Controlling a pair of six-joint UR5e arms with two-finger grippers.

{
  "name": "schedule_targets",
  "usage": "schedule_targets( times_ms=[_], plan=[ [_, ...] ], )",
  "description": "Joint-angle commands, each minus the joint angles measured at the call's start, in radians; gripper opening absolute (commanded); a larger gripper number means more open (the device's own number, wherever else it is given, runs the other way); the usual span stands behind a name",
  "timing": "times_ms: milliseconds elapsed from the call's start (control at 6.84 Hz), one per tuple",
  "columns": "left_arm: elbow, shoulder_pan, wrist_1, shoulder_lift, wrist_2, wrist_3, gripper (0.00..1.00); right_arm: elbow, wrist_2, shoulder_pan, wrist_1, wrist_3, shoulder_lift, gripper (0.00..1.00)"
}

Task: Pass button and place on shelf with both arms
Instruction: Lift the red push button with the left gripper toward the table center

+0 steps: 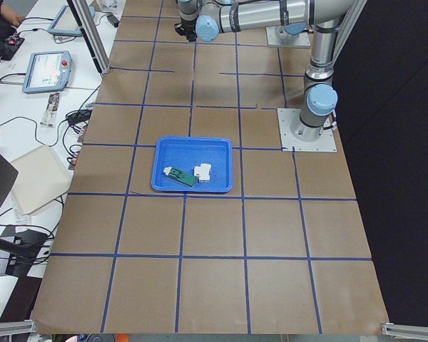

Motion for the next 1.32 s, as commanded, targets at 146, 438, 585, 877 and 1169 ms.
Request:
schedule_targets(
  times_ms=[146, 438, 585, 877, 1169],
  plan=[
    [-0.012, -0.037, -0.013, -0.036, -0.052, 0.061, 0.0, 0.025, 0.039, -0.011, 0.0, -0.422, -0.03, 1.0],
    [-0.021, -0.037, -0.025, -0.031, -0.076, 0.045, 0.0, 0.038, 0.141, -0.011, -0.041, -0.565, -0.024, 1.0],
    [-0.02, -0.032, -0.024, -0.025, -0.088, 0.051, 0.0, 0.083, 0.155, -0.002, -0.054, -0.651, -0.036, 1.0],
    [-0.021, -0.042, -0.027, -0.013, -0.086, 0.043, 0.0, 0.156, 0.238, 0.009, -0.179, -0.832, -0.04, 1.0],
    [-0.027, -0.045, -0.029, 0.013, -0.086, 0.017, 0.0, 0.173, 0.24, 0.065, -0.193, -0.995, -0.043, 1.0]
  ],
)
